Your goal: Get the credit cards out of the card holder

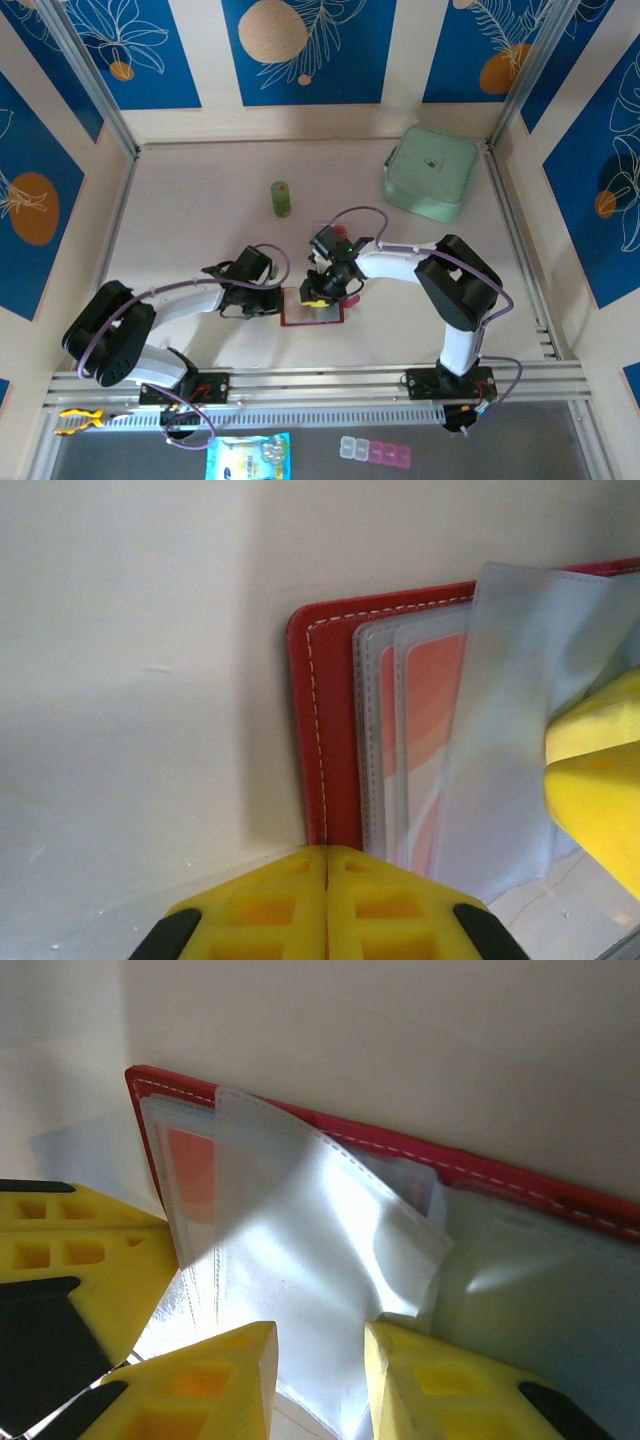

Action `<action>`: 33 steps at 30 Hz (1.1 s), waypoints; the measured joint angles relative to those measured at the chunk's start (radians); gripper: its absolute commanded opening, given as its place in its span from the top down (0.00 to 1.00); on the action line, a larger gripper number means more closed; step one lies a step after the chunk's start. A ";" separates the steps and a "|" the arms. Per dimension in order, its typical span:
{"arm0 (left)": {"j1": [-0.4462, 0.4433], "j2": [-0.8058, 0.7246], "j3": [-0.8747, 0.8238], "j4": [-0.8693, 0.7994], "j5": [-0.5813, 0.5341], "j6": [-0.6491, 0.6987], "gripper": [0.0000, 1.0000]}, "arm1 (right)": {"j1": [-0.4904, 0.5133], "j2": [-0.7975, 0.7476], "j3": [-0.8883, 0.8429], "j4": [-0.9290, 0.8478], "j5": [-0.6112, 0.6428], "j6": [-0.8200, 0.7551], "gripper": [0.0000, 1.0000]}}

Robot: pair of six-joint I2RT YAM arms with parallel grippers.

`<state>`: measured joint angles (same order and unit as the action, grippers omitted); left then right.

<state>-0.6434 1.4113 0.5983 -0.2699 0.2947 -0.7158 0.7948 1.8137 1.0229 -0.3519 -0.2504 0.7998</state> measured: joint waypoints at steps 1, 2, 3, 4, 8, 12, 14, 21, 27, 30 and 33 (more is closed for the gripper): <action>0.000 -0.002 0.002 -0.009 -0.001 0.002 0.92 | -0.001 -0.001 -0.002 0.000 0.000 -0.003 0.70; 0.000 -0.005 0.004 -0.018 -0.005 0.003 0.92 | -0.002 -0.003 -0.005 0.002 -0.001 -0.006 0.70; 0.001 -0.011 0.006 -0.028 -0.008 0.005 0.92 | -0.005 -0.004 -0.008 0.003 -0.001 -0.008 0.70; 0.001 -0.020 0.009 -0.038 -0.010 0.005 0.92 | -0.006 -0.005 -0.011 0.006 -0.002 -0.011 0.70; 0.002 -0.063 0.042 -0.060 -0.011 0.004 0.90 | -0.010 -0.011 -0.030 0.031 -0.016 -0.027 0.70; 0.002 -0.079 0.066 -0.045 -0.006 -0.010 0.88 | -0.012 -0.018 -0.048 0.055 -0.033 -0.050 0.71; 0.002 -0.079 0.066 -0.034 0.003 -0.019 0.87 | -0.014 -0.018 -0.055 0.066 -0.044 -0.064 0.71; -0.005 -0.035 0.067 0.025 0.038 -0.063 0.80 | -0.018 -0.018 -0.076 0.103 -0.087 -0.109 0.72; -0.010 -0.013 0.068 0.032 0.037 -0.076 0.76 | -0.023 -0.014 -0.097 0.145 -0.124 -0.130 0.73; -0.011 -0.013 0.068 0.040 0.037 -0.084 0.74 | -0.029 -0.011 -0.109 0.168 -0.148 -0.135 0.74; -0.014 0.002 0.068 0.061 0.037 -0.095 0.74 | -0.035 -0.011 -0.124 0.195 -0.166 -0.138 0.74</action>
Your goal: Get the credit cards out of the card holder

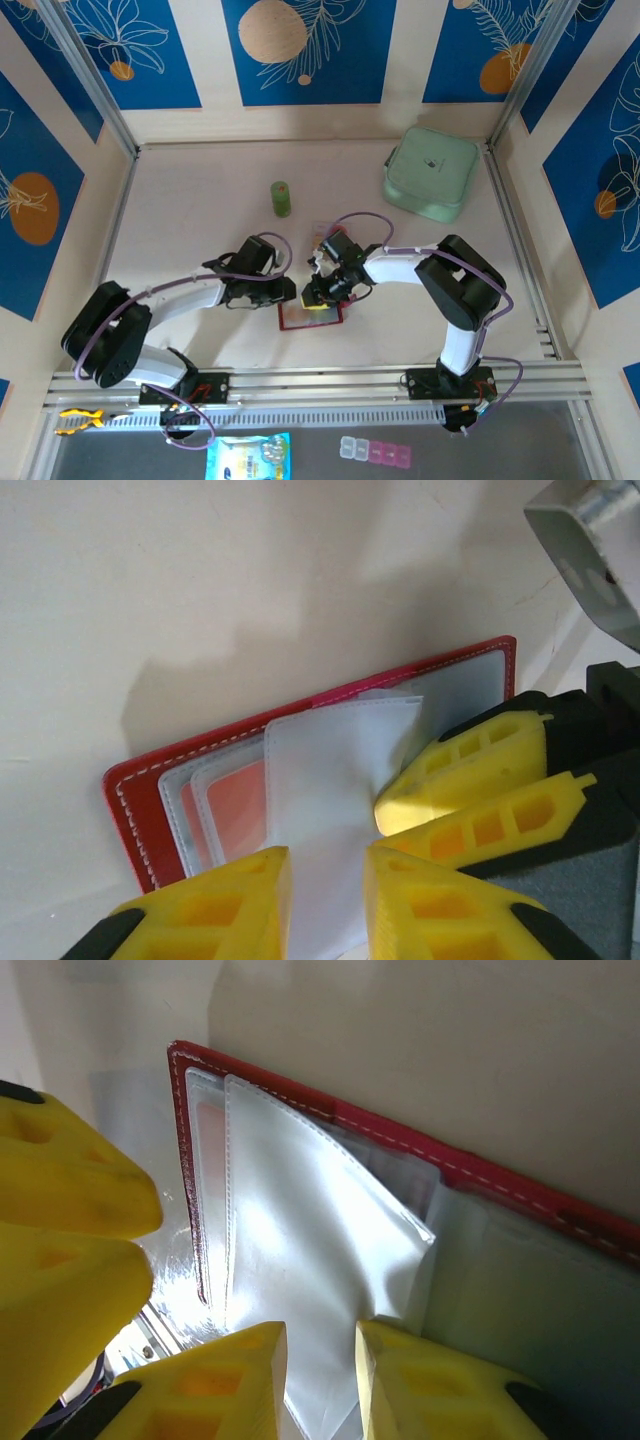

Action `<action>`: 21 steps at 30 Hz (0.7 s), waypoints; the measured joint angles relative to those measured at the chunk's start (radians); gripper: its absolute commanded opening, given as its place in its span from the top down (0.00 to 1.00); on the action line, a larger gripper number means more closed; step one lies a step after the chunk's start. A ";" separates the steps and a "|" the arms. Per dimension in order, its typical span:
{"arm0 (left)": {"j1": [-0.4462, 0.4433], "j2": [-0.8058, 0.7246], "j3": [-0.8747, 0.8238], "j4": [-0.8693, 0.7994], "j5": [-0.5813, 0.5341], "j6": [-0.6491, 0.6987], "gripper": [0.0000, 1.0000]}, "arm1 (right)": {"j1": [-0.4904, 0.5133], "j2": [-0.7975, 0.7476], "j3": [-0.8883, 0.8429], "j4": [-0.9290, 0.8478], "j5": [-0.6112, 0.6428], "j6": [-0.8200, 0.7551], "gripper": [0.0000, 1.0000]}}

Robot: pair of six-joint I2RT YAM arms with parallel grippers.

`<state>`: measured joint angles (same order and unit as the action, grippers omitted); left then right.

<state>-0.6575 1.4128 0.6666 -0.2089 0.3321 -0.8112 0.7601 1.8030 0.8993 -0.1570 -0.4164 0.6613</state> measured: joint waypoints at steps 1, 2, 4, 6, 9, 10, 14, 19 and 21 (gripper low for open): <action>-0.002 0.008 0.000 0.006 0.000 -0.002 0.74 | -0.002 0.000 -0.006 0.011 -0.007 0.000 0.74; -0.004 0.018 0.000 0.012 0.000 -0.004 0.74 | -0.004 0.000 -0.012 0.023 -0.014 0.000 0.74; -0.009 0.029 -0.001 0.017 0.000 -0.011 0.74 | -0.010 0.000 -0.025 0.047 -0.030 0.000 0.74; -0.011 0.031 -0.003 0.022 0.000 -0.016 0.73 | -0.018 0.000 -0.040 0.074 -0.049 0.000 0.74; -0.014 0.031 -0.004 0.023 -0.001 -0.021 0.73 | -0.028 0.000 -0.061 0.116 -0.077 0.002 0.75; -0.015 0.031 -0.004 0.023 -0.001 -0.022 0.72 | -0.031 0.000 -0.068 0.129 -0.086 0.005 0.74; -0.019 0.045 -0.004 0.023 -0.004 -0.026 0.71 | -0.035 0.000 -0.080 0.157 -0.101 0.006 0.75; -0.027 0.055 -0.010 0.027 -0.005 -0.030 0.69 | -0.035 0.002 -0.086 0.173 -0.109 0.008 0.75; -0.027 0.055 -0.010 0.027 -0.008 -0.029 0.67 | -0.035 0.002 -0.087 0.177 -0.111 0.009 0.75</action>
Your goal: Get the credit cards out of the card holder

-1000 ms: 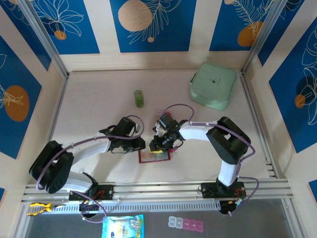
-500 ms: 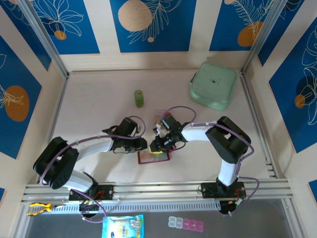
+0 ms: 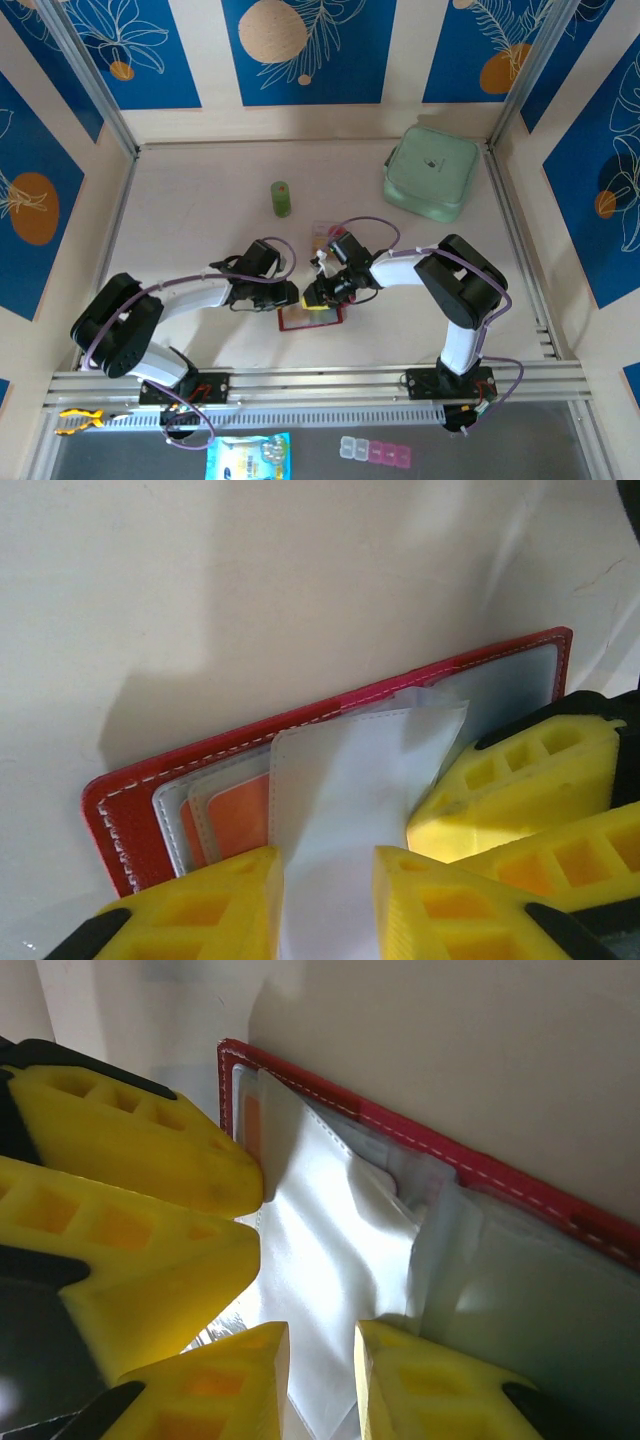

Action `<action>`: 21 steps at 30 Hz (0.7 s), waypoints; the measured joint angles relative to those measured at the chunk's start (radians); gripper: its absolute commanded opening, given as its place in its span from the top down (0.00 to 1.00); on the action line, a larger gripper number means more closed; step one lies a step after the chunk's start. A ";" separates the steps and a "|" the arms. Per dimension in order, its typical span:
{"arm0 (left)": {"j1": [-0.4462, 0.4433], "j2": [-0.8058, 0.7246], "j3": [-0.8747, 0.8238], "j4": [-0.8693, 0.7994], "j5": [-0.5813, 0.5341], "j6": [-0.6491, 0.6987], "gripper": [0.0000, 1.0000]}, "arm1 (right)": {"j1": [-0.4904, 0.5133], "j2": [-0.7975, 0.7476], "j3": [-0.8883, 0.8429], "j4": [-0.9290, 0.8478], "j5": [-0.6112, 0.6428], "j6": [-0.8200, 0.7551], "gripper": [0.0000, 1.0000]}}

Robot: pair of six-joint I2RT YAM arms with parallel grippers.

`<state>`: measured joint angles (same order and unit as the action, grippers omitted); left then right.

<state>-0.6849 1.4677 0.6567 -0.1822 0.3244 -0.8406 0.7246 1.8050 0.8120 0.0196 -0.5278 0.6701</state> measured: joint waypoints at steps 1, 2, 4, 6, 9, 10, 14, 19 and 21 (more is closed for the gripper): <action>-0.001 0.000 0.000 0.000 -0.003 0.000 0.65 | 0.000 0.000 -0.001 0.003 -0.001 0.000 0.75; -0.001 -0.001 0.000 -0.001 -0.005 -0.003 0.64 | 0.000 0.000 -0.001 0.003 -0.001 0.000 0.75; -0.001 -0.006 0.000 -0.003 -0.013 -0.007 0.63 | 0.000 0.000 -0.003 0.007 -0.001 0.001 0.75; -0.001 -0.017 0.000 -0.010 -0.024 -0.009 0.62 | 0.000 0.000 -0.003 0.008 -0.002 0.003 0.75; -0.001 -0.023 0.000 -0.013 -0.034 -0.010 0.62 | 0.000 0.000 -0.005 0.014 -0.004 0.003 0.75; -0.001 -0.023 0.000 -0.013 -0.035 -0.012 0.62 | 0.000 0.000 -0.006 0.014 -0.004 0.003 0.75; -0.001 -0.023 -0.001 -0.012 -0.037 -0.017 0.66 | 0.000 0.001 -0.006 0.015 -0.005 0.004 0.76; -0.006 -0.019 -0.002 -0.007 -0.036 -0.024 0.73 | -0.001 0.001 -0.007 0.019 -0.005 0.007 0.76; -0.008 -0.019 -0.002 -0.001 -0.029 -0.026 0.73 | -0.001 0.001 -0.008 0.023 -0.006 0.011 0.75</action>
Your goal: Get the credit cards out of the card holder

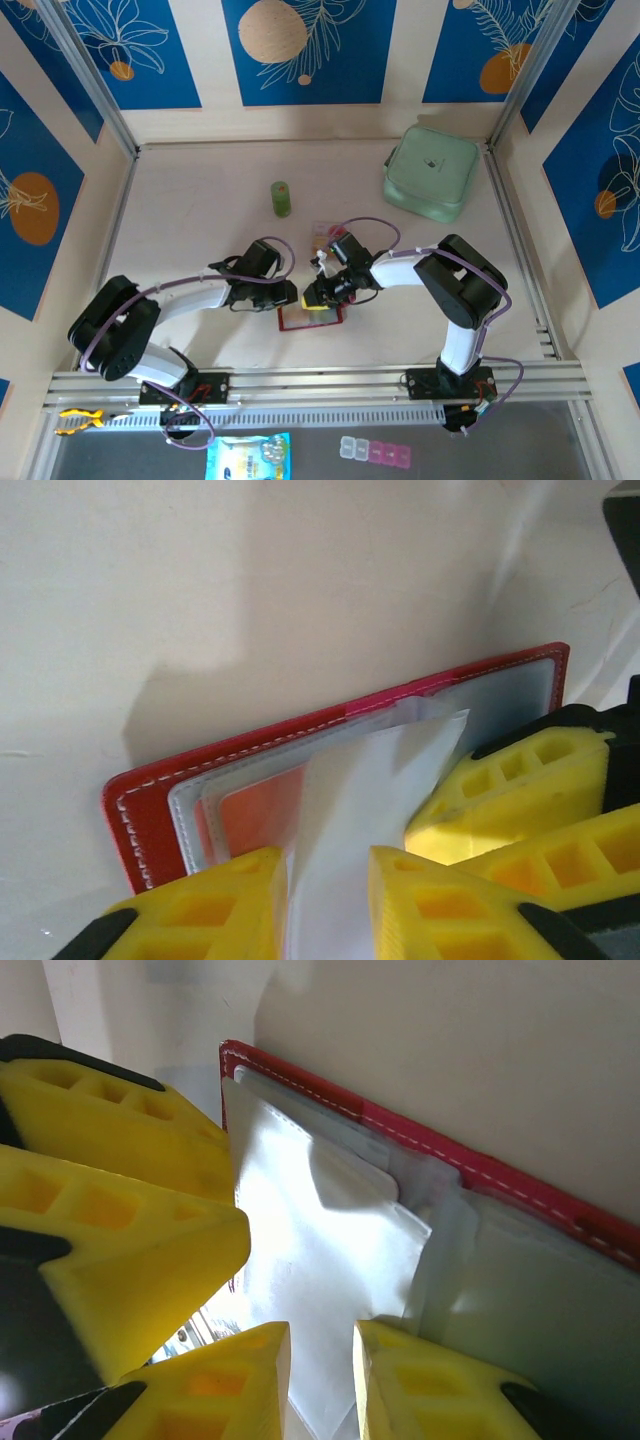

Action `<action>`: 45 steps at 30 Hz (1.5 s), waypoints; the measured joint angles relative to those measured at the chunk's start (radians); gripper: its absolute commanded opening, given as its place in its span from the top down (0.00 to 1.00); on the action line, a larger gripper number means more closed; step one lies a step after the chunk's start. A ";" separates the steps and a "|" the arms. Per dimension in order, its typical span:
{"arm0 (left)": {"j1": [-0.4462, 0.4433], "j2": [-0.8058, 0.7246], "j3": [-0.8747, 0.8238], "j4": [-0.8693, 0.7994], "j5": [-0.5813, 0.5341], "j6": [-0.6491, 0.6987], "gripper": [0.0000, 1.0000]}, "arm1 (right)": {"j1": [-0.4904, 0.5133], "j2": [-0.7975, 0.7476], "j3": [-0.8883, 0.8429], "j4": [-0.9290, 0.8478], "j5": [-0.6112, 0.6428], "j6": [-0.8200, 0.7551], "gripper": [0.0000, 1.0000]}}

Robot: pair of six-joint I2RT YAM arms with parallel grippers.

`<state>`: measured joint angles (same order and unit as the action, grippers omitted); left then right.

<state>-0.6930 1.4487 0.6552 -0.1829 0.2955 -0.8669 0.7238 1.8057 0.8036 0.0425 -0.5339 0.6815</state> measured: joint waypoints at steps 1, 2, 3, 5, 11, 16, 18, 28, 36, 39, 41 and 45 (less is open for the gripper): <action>-0.002 0.000 0.000 0.002 0.003 0.000 0.73 | 0.000 0.000 -0.001 0.003 -0.001 0.003 0.75; -0.005 0.000 0.000 0.005 0.008 0.000 0.73 | 0.000 0.000 -0.003 0.007 -0.002 0.007 0.76; -0.008 0.000 0.000 0.007 0.011 -0.001 0.73 | -0.001 0.000 -0.005 0.013 -0.003 0.011 0.75; -0.016 -0.002 0.000 0.007 0.018 -0.007 0.73 | -0.001 0.000 -0.011 0.027 -0.006 0.024 0.74; -0.028 -0.039 0.000 -0.003 0.023 -0.019 0.73 | -0.001 -0.024 -0.027 0.037 0.013 0.053 0.72; -0.038 -0.064 0.000 -0.008 0.029 -0.027 0.73 | -0.009 -0.084 -0.033 -0.032 0.074 0.060 0.72; -0.043 -0.064 0.000 -0.009 0.030 -0.027 0.73 | -0.016 -0.114 -0.033 -0.068 0.099 0.058 0.72; -0.097 -0.032 0.060 -0.015 0.037 -0.045 0.75 | -0.086 -0.254 -0.034 -0.256 0.211 0.018 0.71; -0.136 0.055 0.125 0.004 0.038 -0.047 0.71 | -0.128 -0.324 -0.063 -0.325 0.241 -0.005 0.71; -0.147 0.095 0.149 0.015 0.043 -0.053 0.65 | -0.135 -0.338 -0.069 -0.346 0.243 -0.005 0.71; -0.153 0.119 0.165 0.023 0.046 -0.053 0.59 | -0.137 -0.345 -0.069 -0.351 0.243 -0.005 0.71; -0.161 0.148 0.182 0.034 0.053 -0.053 0.51 | -0.137 -0.353 -0.069 -0.359 0.243 -0.009 0.71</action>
<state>-0.8543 1.5963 0.8371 -0.1490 0.3485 -0.9195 0.5865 1.4528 0.7345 -0.3161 -0.2909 0.6727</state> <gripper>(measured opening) 0.466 0.291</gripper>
